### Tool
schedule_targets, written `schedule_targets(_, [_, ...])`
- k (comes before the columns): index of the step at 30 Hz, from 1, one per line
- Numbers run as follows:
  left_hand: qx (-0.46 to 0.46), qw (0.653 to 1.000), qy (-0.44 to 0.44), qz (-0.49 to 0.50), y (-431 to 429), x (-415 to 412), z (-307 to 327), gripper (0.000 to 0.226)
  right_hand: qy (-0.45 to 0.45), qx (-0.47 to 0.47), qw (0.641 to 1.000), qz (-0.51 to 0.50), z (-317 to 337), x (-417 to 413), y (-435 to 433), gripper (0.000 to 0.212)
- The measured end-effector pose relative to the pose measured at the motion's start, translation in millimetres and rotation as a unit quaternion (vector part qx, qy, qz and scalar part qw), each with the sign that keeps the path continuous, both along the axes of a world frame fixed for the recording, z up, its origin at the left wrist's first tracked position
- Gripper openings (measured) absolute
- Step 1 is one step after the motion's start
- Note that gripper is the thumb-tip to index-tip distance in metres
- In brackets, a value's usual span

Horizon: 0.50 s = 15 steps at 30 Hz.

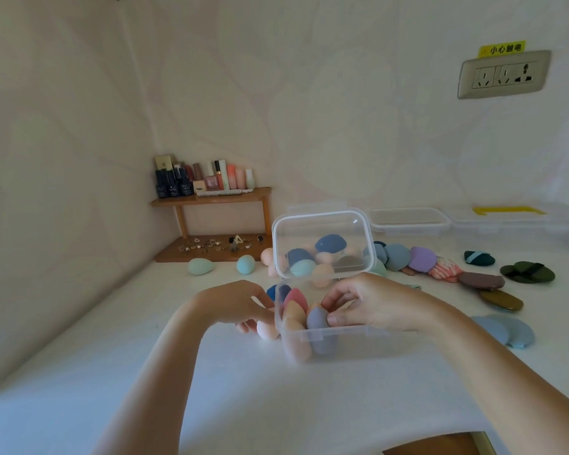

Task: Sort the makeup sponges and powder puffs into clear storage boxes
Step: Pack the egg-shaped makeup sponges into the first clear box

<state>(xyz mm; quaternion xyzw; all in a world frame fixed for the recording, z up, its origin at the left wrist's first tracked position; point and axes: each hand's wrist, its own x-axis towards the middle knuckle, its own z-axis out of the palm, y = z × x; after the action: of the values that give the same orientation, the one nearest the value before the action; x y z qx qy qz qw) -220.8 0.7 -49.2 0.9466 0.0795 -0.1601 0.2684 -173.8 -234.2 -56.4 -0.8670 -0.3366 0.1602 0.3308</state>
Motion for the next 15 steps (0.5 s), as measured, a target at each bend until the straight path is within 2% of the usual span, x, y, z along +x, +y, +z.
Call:
schedule_targets(3, [-0.018, 0.999, 0.013, 0.029, 5, -6, 5, 0.031, -0.007, -0.002, 1.0, 0.0, 1, -2, -1, 0.024])
schedule_targets(5, [-0.032, 0.998, -0.015, 0.051, 8, -13, 13, 0.024, -0.013, -0.003, 1.0, -0.001, 2, -3, -1, 0.024])
schedule_targets(8, [-0.103, 0.983, -0.129, 0.084, 10, -20, 22, 0.021, -0.01, 0.006, 1.0, -0.002, 3, -7, 0, 0.022])
schedule_targets(10, [-0.197, 0.951, -0.223, 0.079, -2, -21, 27, 0.021, -0.008, 0.009, 1.0, 0.001, 2, -8, 0, 0.021])
schedule_targets(12, [-0.254, 0.917, -0.302, 0.064, -22, -20, 27, 0.024, -0.009, 0.01, 1.0, 0.002, 3, -9, -1, 0.021])
schedule_targets(15, [-0.216, 0.909, -0.355, 0.024, -46, -14, 17, 0.031, -0.016, 0.014, 1.0, -0.007, 3, -10, -1, 0.02])
